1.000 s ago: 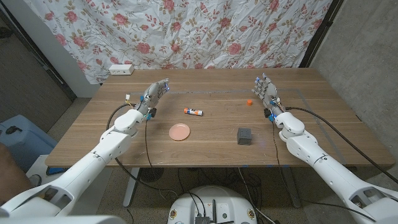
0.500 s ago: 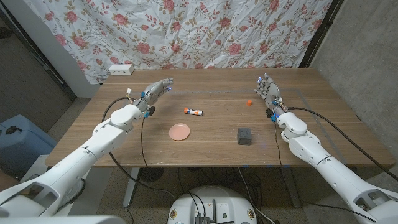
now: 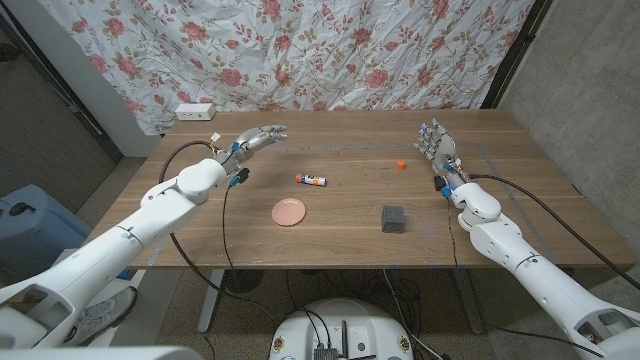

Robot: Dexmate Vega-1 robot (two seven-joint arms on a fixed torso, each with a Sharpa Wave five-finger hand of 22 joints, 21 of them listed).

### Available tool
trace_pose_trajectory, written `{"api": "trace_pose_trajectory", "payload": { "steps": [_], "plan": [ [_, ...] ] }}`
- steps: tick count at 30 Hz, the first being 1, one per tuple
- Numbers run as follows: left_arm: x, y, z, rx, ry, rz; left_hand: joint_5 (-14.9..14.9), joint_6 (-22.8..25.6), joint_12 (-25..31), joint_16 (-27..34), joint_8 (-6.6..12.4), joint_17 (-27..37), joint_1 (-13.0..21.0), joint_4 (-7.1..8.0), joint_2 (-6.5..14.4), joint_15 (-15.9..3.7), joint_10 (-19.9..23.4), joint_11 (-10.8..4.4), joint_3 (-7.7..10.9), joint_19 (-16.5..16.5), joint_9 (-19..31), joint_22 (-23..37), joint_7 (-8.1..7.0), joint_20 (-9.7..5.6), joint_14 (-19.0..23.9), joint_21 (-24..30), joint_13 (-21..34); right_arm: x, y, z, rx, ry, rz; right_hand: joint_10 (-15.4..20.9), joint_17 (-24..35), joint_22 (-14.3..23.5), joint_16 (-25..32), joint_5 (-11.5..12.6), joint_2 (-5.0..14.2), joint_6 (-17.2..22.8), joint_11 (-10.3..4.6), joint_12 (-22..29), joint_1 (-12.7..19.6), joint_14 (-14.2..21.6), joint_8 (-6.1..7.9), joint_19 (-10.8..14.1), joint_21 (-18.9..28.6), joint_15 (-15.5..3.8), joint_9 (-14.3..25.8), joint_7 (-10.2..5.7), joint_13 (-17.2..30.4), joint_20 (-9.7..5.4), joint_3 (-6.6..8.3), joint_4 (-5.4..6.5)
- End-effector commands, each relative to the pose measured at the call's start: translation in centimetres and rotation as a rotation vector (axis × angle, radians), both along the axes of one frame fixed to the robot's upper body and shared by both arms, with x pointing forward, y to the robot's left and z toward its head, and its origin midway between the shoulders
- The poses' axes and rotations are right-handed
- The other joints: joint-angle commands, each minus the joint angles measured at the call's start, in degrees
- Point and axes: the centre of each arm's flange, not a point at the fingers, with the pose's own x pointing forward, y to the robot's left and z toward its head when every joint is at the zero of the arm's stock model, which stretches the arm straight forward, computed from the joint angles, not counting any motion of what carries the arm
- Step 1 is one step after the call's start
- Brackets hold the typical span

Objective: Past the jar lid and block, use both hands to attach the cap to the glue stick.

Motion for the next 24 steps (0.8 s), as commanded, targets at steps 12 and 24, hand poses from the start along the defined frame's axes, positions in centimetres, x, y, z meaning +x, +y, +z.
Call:
{"api": "trace_pose_trajectory", "payload": {
  "steps": [12, 24],
  "plan": [
    [-2.1, -2.6, 2.6, 0.458, -0.102, 0.176, 0.08, 2.78, -0.11, 0.03, 0.71, 0.08, 4.82, 0.0, -2.66, -3.4, 2.24, -2.02, -0.79, -0.13, 0.15, 0.16, -2.07, -1.43, 0.55, -0.66, 0.23, -0.3, -1.0, -0.1, 0.003, -0.012, -0.001, 0.58, -0.16, 0.16, 0.35, 0.22, 0.64, 0.94, 0.05, 0.46, 0.5, 0.13, 0.31, 0.13, 0.42, -0.54, 0.27, -0.08, 0.06, -0.43, -0.06, -0.44],
    [-2.3, -5.0, 4.0, 0.692, -0.142, 0.255, 0.27, 5.62, -0.07, 0.06, 1.27, 0.12, 9.63, 0.13, -6.18, -3.67, 6.05, -3.59, -1.82, -1.18, 0.15, 0.08, -2.84, -1.39, 1.66, -1.19, 0.17, 0.0, -0.6, -0.4, 0.022, -0.009, -0.001, 0.56, -0.38, 0.15, 0.39, 0.21, 0.94, 0.96, 0.12, 0.46, 0.8, 0.13, 0.28, 0.15, 0.46, -0.48, 0.27, -0.21, 0.05, -0.57, 0.03, -0.66]
  ]
}}
